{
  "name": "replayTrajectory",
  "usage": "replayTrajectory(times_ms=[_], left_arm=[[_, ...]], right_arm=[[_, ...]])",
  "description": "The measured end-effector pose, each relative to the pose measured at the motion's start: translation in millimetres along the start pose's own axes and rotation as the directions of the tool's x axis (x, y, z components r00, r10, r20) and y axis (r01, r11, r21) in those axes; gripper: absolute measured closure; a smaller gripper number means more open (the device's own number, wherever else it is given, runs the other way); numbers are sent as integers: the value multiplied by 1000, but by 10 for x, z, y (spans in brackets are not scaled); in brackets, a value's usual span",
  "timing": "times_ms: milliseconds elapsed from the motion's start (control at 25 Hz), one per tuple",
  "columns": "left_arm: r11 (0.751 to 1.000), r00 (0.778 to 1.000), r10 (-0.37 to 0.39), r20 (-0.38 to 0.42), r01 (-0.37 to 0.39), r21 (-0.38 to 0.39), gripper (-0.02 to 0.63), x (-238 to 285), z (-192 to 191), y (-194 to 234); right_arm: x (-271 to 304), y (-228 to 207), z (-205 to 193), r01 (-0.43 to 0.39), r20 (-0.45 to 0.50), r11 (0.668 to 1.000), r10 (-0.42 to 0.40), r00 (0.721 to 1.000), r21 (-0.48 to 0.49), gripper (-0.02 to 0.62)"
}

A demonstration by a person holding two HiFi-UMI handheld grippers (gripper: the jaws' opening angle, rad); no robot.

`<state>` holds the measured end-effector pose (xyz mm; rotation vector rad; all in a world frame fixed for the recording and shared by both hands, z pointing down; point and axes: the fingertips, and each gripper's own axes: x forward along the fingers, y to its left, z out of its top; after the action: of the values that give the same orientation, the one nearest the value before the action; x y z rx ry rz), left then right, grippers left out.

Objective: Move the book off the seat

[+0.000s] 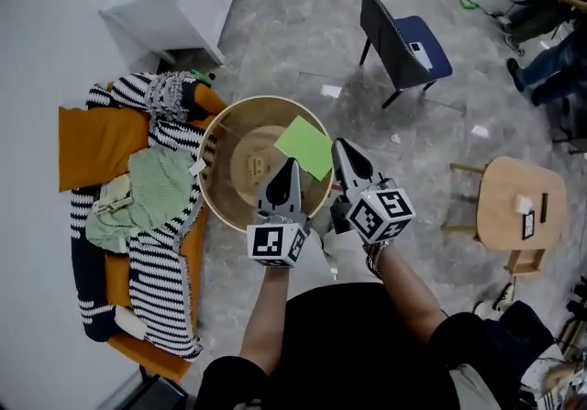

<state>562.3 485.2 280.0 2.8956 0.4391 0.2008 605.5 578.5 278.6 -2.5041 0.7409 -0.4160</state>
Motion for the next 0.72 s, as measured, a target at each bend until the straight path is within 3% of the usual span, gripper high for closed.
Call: replayTrajectory(times_ms=[240, 520, 720], left_arm=[[998, 994, 24, 106, -31, 59, 595, -179, 778, -119], [991, 988, 11, 155, -31, 130, 595, -369, 1478, -436], [984, 978, -19, 207, -18, 177, 595, -405, 1854, -654]], right_arm=[[-217, 423, 644, -89, 107, 995, 92, 990, -32, 580], [-539, 1053, 1420, -156, 197, 970, 192, 961, -185, 581], [-759, 1394, 1728, -178, 247, 948, 245, 938, -262, 580]])
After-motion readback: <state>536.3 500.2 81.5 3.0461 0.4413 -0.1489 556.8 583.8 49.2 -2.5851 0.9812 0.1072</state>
